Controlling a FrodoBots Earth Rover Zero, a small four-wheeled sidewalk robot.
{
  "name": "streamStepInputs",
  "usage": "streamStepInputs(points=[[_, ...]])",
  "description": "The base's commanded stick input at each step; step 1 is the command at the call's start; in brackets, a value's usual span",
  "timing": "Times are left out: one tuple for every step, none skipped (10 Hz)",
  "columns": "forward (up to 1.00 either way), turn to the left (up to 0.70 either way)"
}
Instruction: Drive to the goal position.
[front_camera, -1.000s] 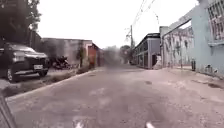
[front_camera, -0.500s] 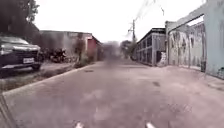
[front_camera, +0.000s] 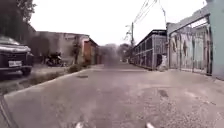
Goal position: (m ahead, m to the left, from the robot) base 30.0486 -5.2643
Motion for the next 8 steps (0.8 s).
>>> streamStepInputs(points=[[1.00,0.00],[1.00,0.00],[1.00,0.00],[1.00,0.00],[1.00,0.00],[1.00,0.00],[1.00,0.00],[1.00,0.00]])
